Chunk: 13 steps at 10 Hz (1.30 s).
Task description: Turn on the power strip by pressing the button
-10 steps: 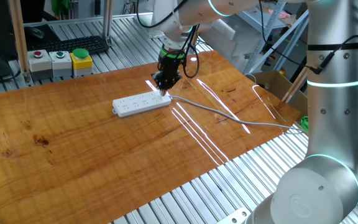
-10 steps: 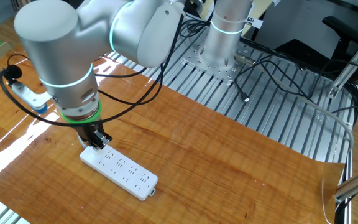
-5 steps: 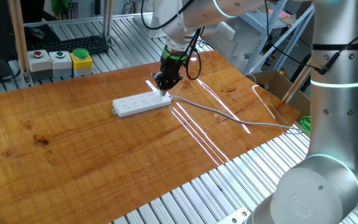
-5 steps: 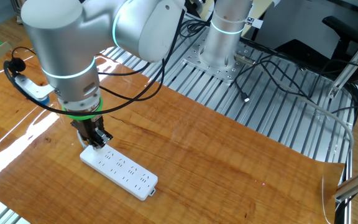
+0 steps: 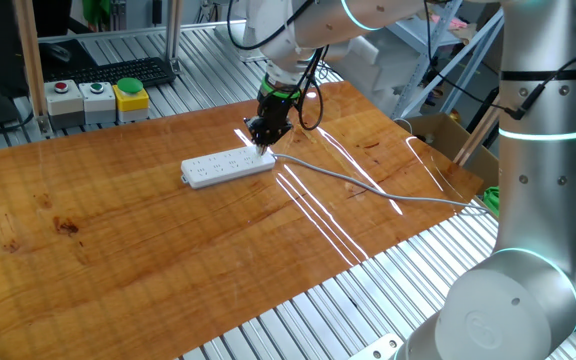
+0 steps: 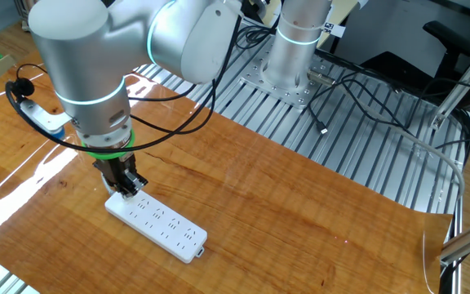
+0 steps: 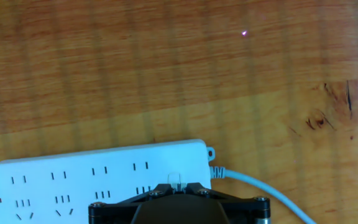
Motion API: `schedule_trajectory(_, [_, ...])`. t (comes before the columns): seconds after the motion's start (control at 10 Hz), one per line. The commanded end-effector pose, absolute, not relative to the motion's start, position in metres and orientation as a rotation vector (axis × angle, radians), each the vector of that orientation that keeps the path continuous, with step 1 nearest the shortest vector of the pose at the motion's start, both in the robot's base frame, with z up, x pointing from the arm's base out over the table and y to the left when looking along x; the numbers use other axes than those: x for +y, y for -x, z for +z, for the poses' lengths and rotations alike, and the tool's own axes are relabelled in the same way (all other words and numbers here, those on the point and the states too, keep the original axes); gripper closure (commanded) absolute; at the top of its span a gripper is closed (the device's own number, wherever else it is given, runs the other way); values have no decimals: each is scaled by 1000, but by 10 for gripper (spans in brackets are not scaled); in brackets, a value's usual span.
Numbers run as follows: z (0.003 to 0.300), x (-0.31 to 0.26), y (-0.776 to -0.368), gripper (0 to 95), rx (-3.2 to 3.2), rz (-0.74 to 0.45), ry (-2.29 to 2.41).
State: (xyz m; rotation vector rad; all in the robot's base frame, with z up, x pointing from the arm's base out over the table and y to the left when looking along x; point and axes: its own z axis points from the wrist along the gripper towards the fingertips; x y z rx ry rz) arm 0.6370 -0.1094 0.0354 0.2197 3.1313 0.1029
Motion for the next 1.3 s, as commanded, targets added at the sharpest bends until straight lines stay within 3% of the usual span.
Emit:
schedule_trajectory(0.1, [36,-109,-637,950,3131,104,-220])
schedule_trajectory(1.3, [4,-105,-644,950,3094,127,-200])
